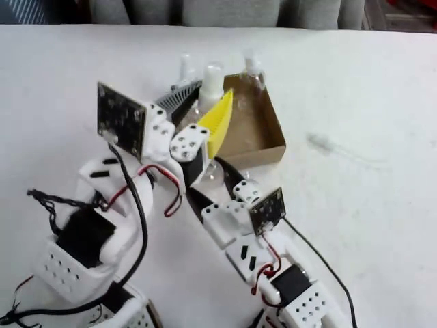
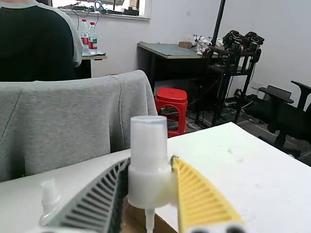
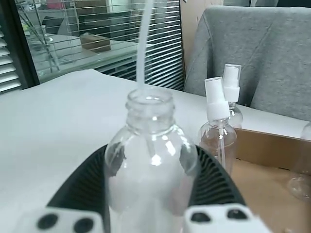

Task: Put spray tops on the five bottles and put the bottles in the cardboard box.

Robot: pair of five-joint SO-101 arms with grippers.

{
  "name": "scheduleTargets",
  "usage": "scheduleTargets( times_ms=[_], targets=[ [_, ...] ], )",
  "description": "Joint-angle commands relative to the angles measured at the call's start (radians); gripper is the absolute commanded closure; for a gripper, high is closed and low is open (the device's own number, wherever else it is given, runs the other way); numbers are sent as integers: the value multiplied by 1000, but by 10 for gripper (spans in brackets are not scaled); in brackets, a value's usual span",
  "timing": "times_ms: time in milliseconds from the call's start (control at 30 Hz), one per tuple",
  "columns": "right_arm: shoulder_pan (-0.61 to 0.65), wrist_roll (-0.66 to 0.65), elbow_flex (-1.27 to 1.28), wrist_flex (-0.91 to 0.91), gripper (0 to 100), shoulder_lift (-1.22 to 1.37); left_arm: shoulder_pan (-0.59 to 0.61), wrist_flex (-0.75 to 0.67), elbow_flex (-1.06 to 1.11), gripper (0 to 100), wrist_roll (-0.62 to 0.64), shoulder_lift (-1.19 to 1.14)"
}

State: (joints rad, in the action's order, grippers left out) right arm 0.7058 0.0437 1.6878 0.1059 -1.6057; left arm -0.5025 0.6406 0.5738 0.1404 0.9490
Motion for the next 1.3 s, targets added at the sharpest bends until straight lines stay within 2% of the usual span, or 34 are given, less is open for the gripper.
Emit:
scheduleTargets(
  times_ms=[0,233,367,600,667,833,900,1167,1267],
  targets=[
    [8,2,2,-18,981,5,-10,-54,54,980,-6,59],
    [8,2,2,-18,981,5,-12,-54,181,980,0,134],
    [8,2,2,-18,981,5,-71,-54,287,980,-3,209],
    [7,3,2,-16,981,5,-79,-61,402,978,-6,294],
    [7,3,2,-16,981,5,-79,-58,410,954,-3,311],
    [4,5,2,-16,981,5,-77,-14,419,797,0,338],
    [4,5,2,-16,981,5,-77,6,423,764,0,349],
    [2,5,2,-16,981,5,8,14,433,758,0,446],
    [2,3,2,-16,981,8,10,71,423,758,-5,510]
  ],
)
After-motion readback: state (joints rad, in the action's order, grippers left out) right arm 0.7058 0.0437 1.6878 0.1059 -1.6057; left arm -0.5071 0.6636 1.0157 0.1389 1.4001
